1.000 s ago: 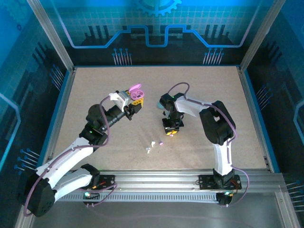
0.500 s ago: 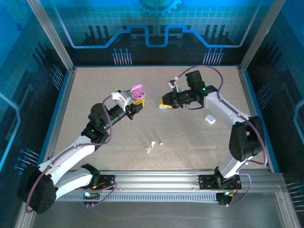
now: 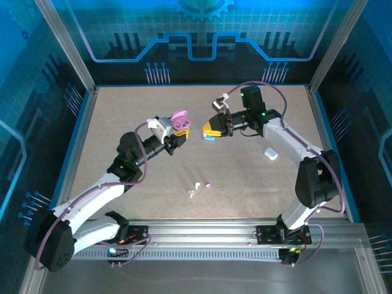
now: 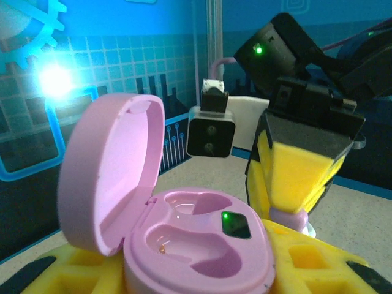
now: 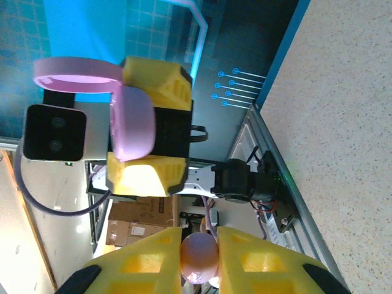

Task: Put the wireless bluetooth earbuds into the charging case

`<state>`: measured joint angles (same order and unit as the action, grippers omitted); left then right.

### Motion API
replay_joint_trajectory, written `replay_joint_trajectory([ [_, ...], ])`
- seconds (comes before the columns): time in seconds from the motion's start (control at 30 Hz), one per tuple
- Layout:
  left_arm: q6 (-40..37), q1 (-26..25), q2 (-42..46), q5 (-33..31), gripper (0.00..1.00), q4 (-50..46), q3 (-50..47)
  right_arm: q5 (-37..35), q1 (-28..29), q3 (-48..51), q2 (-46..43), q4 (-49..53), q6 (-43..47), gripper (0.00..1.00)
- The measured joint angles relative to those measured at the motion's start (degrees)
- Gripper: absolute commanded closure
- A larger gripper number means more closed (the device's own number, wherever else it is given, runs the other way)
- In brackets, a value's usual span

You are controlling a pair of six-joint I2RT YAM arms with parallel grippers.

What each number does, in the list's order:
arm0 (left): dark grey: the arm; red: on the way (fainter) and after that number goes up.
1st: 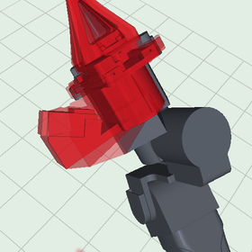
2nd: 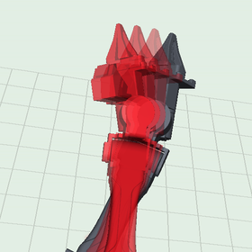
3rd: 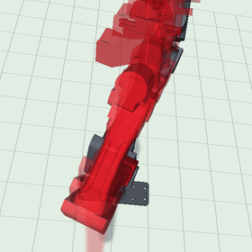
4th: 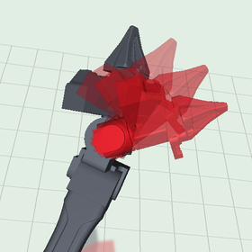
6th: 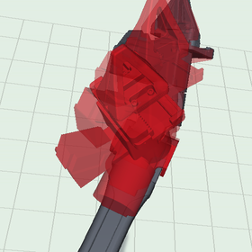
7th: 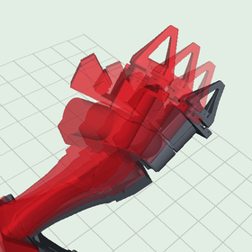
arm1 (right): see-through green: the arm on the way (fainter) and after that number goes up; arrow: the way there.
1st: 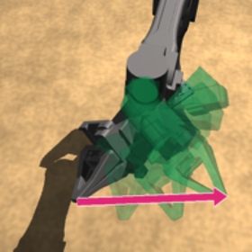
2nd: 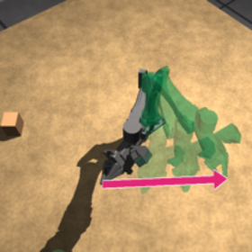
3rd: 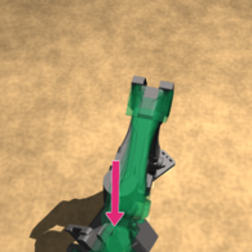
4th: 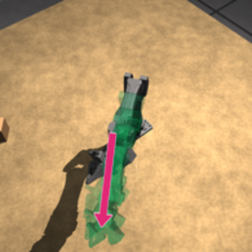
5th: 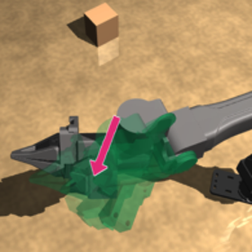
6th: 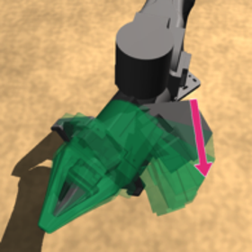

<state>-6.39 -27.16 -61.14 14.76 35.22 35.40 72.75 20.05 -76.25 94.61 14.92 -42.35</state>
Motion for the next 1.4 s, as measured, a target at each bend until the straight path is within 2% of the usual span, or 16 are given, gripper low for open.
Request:
replay_joint_trajectory([
  [0.27,-0.2,0.0,-2.7,3.8,0.65,1.7,0.0,-2.7,0.1,-3.3,-1.9,3.9,3.2,0.8],
  [0.53,0.0,0.0,-6.0,7.9,0.65,4.1,0.0,-8.9,1.8,-5.4,-5.6,8.2,9.0,0.81],
  [0.87,0.3,0.0,-7.3,11.7,0.65,6.2,0.0,-15.6,4.4,-8.1,-5.7,10.0,12.0,0.81],
  [1.4,1.6,0.0,-7.4,13.0,0.65,6.6,0.0,-19.0,6.2,-10.3,-3.1,14.2,14.8,0.8],
])
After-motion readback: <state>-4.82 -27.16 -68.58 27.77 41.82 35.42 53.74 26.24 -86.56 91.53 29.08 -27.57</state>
